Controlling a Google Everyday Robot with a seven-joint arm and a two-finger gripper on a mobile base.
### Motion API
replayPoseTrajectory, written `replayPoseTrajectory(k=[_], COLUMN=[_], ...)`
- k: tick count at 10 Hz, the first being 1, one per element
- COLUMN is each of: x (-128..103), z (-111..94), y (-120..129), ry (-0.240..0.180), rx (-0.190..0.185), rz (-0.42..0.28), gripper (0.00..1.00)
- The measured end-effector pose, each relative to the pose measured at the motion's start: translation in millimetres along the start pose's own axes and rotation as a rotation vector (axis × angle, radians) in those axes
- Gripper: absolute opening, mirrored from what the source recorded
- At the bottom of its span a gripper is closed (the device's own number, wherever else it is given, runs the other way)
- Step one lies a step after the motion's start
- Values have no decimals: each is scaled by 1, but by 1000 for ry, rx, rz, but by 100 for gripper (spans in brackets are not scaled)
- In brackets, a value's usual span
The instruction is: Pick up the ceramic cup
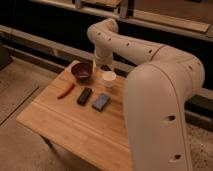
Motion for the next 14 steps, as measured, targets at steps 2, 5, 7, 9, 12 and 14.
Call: replayPoseTrajectory(k=[2,5,7,9,12,14], x=[1,1,1,1,-20,-33], z=[0,0,0,0,-9,-9], y=[-2,-1,-1,-1,-15,-17], ry=[-2,-2,-2,-2,-39,-54], rx=[-4,-5,-5,-5,38,42], rz=[-1,-2,-2,-1,23,33], gripper=[65,65,65,65,65,65])
